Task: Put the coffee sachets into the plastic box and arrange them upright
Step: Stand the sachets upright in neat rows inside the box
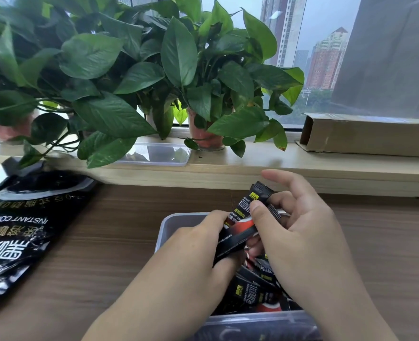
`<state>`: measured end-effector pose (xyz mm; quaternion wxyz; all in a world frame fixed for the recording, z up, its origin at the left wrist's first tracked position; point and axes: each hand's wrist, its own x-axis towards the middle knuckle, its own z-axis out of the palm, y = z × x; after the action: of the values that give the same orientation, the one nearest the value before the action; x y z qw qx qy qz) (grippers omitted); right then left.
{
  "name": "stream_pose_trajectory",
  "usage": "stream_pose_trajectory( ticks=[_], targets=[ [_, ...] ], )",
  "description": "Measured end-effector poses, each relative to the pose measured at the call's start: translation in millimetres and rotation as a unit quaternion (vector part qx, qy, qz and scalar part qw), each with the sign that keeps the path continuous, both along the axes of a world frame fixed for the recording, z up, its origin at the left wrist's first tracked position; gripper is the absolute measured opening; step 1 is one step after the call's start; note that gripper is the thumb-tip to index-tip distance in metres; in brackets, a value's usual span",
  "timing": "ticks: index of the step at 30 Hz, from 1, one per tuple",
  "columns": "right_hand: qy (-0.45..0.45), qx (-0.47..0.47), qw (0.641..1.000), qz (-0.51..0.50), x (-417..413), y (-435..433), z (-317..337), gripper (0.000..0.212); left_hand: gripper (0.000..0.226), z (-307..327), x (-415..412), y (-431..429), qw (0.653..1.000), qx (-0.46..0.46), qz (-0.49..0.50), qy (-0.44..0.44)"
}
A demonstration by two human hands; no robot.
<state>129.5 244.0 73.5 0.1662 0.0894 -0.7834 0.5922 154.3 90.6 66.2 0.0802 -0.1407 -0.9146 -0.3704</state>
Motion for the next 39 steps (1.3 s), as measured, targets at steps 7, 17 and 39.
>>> stream_pose_trajectory(
  ticks=[7,17,39],
  targets=[
    [-0.003,0.065,0.998,-0.005,-4,10,-3,0.026,0.023,7,8,2,0.995,-0.098,-0.018,0.014],
    [0.047,0.159,0.984,0.073,3,6,1,0.044,0.012,6,2,-4,0.995,-0.093,-0.017,-0.037],
    [-0.048,0.335,0.938,0.072,10,18,-6,0.019,0.019,10,-18,-23,0.936,0.306,0.043,-0.168]
  ],
)
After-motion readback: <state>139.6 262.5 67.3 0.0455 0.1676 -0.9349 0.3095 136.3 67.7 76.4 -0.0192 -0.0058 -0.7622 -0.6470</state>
